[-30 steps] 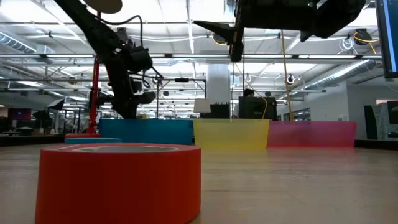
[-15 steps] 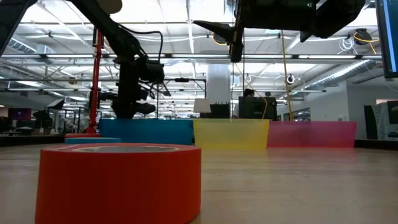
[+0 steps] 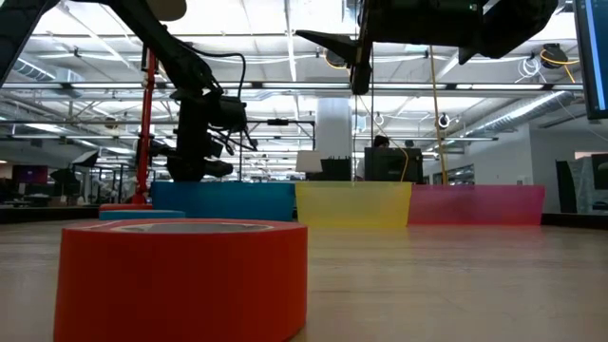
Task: Pick and place Stapler, Stapler remover, tape
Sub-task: Put the yellow tape into the blue bin, then put the orange tape into the blue bin
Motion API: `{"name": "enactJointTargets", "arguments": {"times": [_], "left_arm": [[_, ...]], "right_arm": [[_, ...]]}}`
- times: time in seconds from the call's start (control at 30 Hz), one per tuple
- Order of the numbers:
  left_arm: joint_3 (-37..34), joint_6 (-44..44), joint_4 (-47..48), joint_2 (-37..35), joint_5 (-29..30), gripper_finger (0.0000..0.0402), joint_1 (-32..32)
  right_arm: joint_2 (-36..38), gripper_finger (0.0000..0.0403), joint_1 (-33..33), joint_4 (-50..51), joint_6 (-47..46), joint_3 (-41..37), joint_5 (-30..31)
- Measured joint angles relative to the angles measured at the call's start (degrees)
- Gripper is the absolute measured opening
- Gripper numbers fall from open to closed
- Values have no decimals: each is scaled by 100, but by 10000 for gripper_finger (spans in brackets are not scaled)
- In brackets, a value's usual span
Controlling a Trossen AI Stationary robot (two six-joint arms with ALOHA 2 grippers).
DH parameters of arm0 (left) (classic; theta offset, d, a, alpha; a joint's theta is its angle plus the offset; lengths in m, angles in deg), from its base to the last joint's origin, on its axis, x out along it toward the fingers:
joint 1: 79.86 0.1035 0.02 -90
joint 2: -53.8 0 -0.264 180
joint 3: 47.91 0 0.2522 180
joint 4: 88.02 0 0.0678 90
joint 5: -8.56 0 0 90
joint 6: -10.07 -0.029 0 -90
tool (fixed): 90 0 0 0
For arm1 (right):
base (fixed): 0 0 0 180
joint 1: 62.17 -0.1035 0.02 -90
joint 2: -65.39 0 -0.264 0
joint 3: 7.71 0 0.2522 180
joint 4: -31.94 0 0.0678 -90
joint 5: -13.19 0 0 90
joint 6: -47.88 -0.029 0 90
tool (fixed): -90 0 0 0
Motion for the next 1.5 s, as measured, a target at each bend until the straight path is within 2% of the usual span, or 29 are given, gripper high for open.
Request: {"name": "enactJointTargets", "arguments": {"times": [0.3,0.43,0.57,0.7,0.8,0.9,1.03,1.27,1.4,1.5], "left_arm": [[-2,-75,-177,-26,0,179,-2],[9,-227,-235,-220,-260,221,9],[19,-261,63,-709,-674,246,-79],[22,-370,1013,-1477,-948,254,-558],[22,-203,1961,-2171,-1162,255,-1223],[22,159,2773,-2818,-1345,255,-2144],[-126,1106,3262,-3610,-1492,255,-3565],[-702,3428,3045,-4384,-1721,255,-6127],[-1230,4559,2311,-4313,-1716,255,-7424],[-1640,5181,1462,-4069,-1714,255,-8143]], "right_arm": [[0,207,0,0,0,0,0],[0,207,-2,0,0,0,-2],[0,206,-3,0,0,0,-4],[0,206,-2,2,0,0,-59],[0,206,-3,1,18,0,-209],[0,206,-4,2,22,0,-309],[0,206,-4,2,22,0,-328],[0,205,-4,7,61,0,-455],[0,204,-43,4,82,0,-455],[0,205,-85,4,107,0,-455]]}}
